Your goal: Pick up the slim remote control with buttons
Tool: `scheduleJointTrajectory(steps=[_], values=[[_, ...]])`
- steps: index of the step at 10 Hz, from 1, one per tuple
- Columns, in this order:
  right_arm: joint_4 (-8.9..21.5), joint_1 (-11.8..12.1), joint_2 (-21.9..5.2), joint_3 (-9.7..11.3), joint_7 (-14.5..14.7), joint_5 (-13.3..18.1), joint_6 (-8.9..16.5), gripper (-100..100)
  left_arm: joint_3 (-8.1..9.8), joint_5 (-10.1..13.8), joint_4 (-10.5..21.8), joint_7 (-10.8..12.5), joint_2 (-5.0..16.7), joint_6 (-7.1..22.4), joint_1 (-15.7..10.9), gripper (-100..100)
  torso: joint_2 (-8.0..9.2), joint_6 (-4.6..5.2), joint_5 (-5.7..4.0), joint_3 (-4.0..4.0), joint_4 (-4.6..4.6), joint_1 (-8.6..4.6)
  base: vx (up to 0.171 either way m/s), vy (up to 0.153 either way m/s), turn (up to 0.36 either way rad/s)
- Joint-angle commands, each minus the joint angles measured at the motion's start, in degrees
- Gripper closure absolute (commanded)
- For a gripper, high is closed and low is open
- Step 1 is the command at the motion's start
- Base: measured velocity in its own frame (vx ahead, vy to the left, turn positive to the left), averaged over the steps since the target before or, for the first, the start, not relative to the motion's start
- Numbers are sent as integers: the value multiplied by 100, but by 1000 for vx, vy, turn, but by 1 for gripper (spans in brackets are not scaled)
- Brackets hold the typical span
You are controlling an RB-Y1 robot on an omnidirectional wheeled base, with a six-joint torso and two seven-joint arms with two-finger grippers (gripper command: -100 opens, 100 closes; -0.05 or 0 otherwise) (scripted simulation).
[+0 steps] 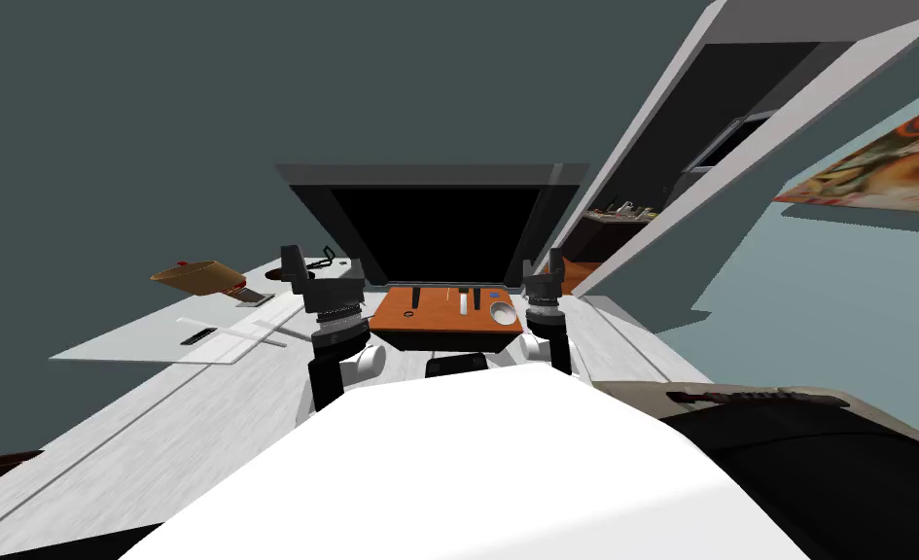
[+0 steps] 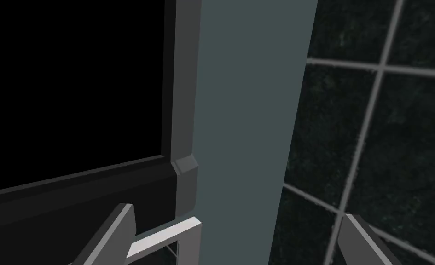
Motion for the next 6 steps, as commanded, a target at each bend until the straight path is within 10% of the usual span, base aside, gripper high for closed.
scheduleJointTrajectory(steps=[1, 6], values=[[217, -157, -239, 184, 168, 213, -97, -100, 0, 0, 0, 0, 0, 0, 0, 0, 0, 0, 0, 0, 0, 0, -50, 4, 184], [922, -692, -958, 731, 702, 844, -344, -100, -1, 0, 1, 0, 0, 0, -1, 0, 35, -2, 1, 21, 8, 7, -96, 11, 210]])
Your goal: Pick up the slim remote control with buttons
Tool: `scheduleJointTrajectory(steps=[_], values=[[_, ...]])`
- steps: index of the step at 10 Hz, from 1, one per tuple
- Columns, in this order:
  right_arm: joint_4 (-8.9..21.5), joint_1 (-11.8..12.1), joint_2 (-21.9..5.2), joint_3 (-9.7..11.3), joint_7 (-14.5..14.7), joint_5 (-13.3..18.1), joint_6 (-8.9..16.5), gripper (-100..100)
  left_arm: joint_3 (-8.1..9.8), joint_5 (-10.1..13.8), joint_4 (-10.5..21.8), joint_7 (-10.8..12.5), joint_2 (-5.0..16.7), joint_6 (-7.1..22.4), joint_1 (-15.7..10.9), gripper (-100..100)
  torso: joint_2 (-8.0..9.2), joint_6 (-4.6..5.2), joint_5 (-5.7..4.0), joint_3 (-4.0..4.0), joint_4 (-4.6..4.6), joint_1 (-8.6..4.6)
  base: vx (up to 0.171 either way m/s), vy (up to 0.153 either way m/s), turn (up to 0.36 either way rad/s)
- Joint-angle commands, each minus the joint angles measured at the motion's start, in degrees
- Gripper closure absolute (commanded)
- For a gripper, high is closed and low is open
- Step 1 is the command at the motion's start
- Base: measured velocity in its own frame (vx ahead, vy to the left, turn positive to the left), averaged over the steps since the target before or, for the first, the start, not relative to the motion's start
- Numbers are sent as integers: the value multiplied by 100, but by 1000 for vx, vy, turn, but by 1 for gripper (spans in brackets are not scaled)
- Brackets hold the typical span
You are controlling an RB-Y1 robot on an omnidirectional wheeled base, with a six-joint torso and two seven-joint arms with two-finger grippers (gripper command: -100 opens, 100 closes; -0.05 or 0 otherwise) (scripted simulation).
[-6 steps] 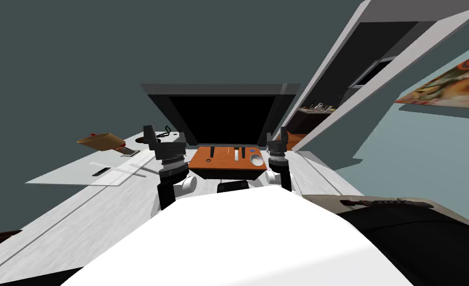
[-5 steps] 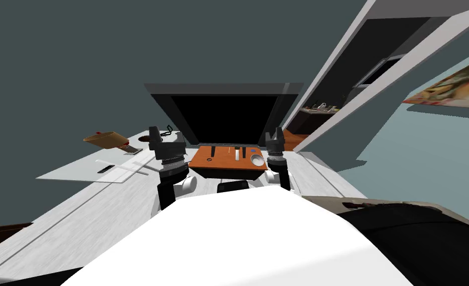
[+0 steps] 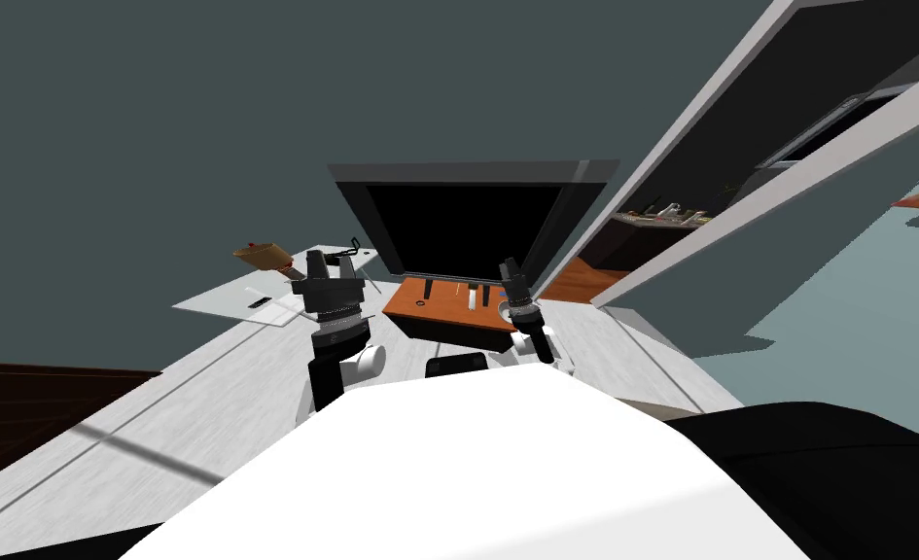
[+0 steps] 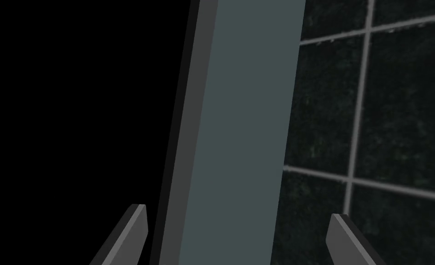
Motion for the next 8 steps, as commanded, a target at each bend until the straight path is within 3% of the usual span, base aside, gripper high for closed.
scheduleJointTrajectory(steps=[1, 3, 4, 6, 7, 8], values=[[147, -111, -161, 50, 65, 79, -15, -100, 0, 0, 0, 0, 0, 0, 0, 0, 0, 0, 0, 0, 0, 0, -52, 9, 75], [534, -398, -518, 343, 359, 407, -130, -100, 0, 0, 0, 0, 0, 0, 1, 0, -15, 1, -2, -9, -3, -7, -54, 7, 234], [588, -398, -562, 343, 359, 407, -130, -100, 0, 0, 0, 0, 0, 0, 0, 0, -12, 0, -2, -7, -3, -7, -50, -6, 87], [971, -705, -951, 670, 686, 761, -243, -100, 1, 0, 0, 0, 0, 0, 1, 0, -15, 2, -3, -9, -3, -13, -59, -3, 246], [1093, -705, -989, 670, 686, 761, -243, -100, 0, 0, 0, 0, 0, 0, 0, 0, -12, 0, -2, -7, -3, -11, -48, -4, 141], [1254, -861, -1205, 848, 860, 945, -297, -100, 1, 0, 0, 0, 0, 0, 1, 0, -14, 6, -3, -8, -3, -14, -49, 4, 233]])
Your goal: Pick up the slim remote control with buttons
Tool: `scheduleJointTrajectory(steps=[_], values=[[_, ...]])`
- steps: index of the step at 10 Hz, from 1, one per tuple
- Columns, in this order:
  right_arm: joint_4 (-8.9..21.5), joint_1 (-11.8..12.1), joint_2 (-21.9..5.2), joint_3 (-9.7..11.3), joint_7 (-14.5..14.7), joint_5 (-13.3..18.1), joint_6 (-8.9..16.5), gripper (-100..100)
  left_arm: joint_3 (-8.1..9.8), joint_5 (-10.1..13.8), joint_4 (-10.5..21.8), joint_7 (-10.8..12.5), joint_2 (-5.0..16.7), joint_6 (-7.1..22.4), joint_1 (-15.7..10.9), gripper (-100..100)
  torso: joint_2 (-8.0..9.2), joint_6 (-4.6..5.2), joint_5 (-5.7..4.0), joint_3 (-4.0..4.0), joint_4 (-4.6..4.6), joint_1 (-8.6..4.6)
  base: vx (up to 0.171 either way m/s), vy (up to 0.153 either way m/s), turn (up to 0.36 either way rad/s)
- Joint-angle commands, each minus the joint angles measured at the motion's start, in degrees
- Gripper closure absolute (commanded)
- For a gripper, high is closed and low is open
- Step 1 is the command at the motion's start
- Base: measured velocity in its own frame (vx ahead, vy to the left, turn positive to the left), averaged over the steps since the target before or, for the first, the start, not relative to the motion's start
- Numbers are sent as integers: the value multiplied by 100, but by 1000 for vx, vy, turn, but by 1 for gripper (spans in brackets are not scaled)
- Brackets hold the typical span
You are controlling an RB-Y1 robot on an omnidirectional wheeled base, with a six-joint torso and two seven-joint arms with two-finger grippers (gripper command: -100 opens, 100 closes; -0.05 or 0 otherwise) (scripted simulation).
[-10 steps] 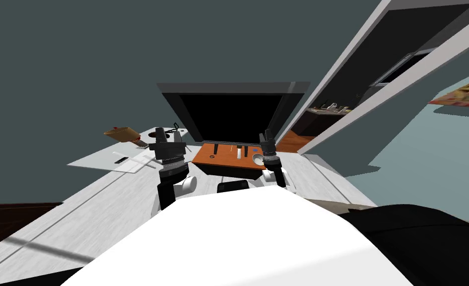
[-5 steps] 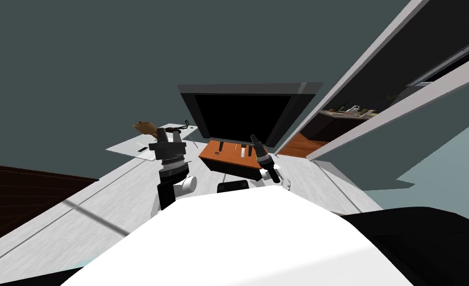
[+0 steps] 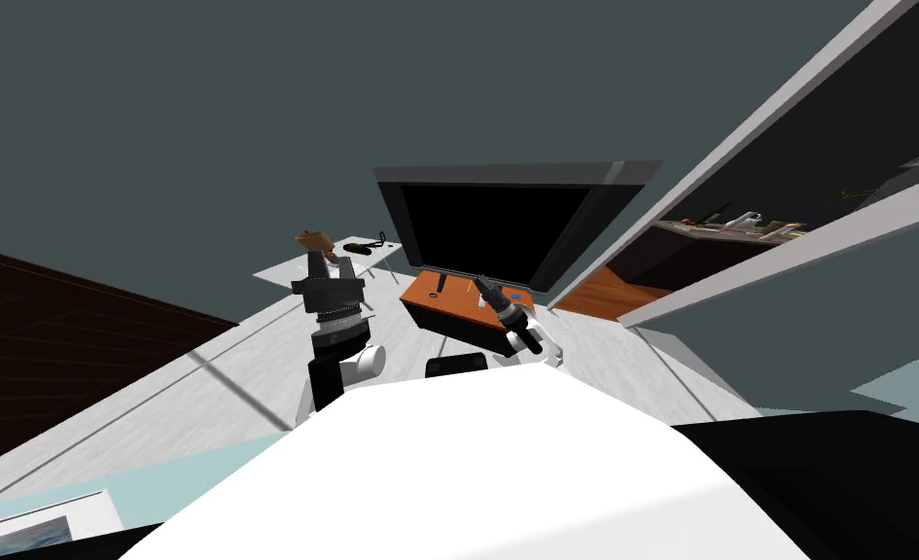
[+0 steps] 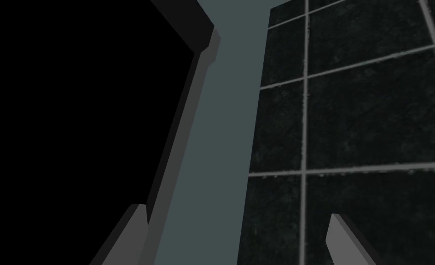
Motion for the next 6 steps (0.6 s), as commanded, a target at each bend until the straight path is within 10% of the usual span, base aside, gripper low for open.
scheduleJointTrajectory(steps=[1, 6], values=[[212, -114, -104, 103, 98, 101, -8, -100, 0, 0, 0, 0, 0, 0, 0, 0, 0, 0, 0, 0, 0, 0, -36, -3, 99], [1036, -566, -739, 689, 655, 663, -147, -100, 1, 0, 0, 0, 0, 0, 1, 0, -9, 4, 0, -5, -2, -1, -32, 1, 203]])
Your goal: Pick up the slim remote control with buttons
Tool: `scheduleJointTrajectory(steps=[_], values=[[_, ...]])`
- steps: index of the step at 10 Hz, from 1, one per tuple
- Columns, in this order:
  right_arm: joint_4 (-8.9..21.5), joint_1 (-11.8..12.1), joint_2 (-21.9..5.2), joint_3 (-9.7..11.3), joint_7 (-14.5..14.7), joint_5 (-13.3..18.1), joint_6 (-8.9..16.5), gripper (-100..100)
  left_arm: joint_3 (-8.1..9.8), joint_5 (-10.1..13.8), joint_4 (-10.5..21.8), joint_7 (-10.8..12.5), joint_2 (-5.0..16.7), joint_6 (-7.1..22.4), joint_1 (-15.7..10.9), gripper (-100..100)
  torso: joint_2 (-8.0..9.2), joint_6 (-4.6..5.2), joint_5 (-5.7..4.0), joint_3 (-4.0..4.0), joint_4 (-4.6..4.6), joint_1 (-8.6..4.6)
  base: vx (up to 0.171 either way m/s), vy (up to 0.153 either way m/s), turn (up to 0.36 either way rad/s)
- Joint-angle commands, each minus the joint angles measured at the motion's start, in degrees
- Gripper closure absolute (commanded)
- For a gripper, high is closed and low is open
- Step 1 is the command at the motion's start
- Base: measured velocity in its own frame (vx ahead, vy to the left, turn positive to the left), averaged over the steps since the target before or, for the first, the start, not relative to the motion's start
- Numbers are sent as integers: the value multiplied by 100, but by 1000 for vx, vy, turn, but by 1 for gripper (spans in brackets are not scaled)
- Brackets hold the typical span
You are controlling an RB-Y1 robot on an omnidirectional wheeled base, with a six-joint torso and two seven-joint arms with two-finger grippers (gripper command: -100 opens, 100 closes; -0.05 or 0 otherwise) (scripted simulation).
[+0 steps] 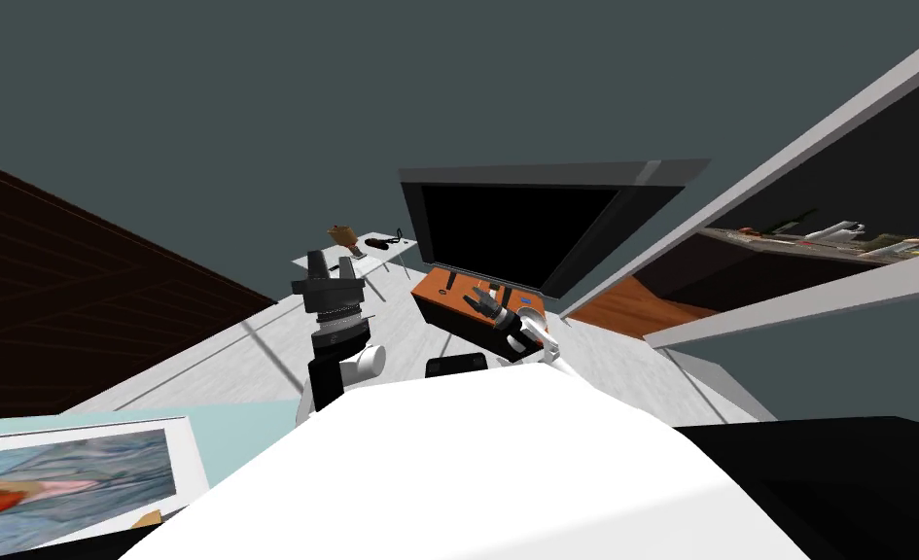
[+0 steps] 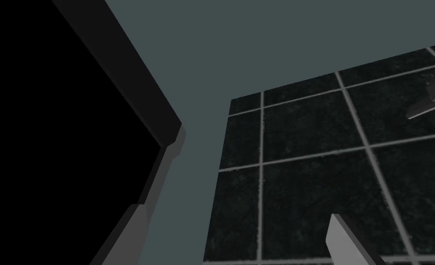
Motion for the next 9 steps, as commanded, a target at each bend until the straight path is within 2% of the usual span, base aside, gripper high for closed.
scheduleJointTrajectory(steps=[1, 3, 5, 6, 7, 8, 9], values=[[248, -159, -99, 106, 79, 94, 17, -100, 0, 0, 0, 0, 0, 0, 0, 0, 0, 0, 0, 0, 0, 0, -23, -5, 134], [711, -430, -456, 495, 468, 464, -49, -100, 0, 0, 0, 0, 0, 0, 0, 0, -3, 1, -1, -2, -1, -3, -27, -1, 321], [898, -430, -493, 536, 468, 464, -49, -100, 1, 0, 0, 0, 0, 0, 1, 0, -3, 5, -1, -2, -1, -6, -15, -7, 96], [1173, -555, -677, 757, 665, 644, -72, -100, 1, 0, 0, 0, 0, 0, 2, 0, -7, 8, -2, -4, -1, -6, -8, 1, 314], [1234, -555, -677, 757, 665, 644, -72, -100, 0, 0, 0, 0, 0, 0, 0, 0, -9, -1, -1, -5, -2, -3, -7, -10, 168], [1525, -673, -854, 980, 861, 818, -89, -100, 1, 0, 0, 0, 0, 0, 2, 0, -9, 8, -1, -5, -2, -7, -10, -9, 276], [1576, -673, -854, 980, 861, 818, -89, -100, 1, 0, 0, 0, 0, 0, 1, 0, -9, 2, -2, -5, -2, -7, -7, -14, 157]])
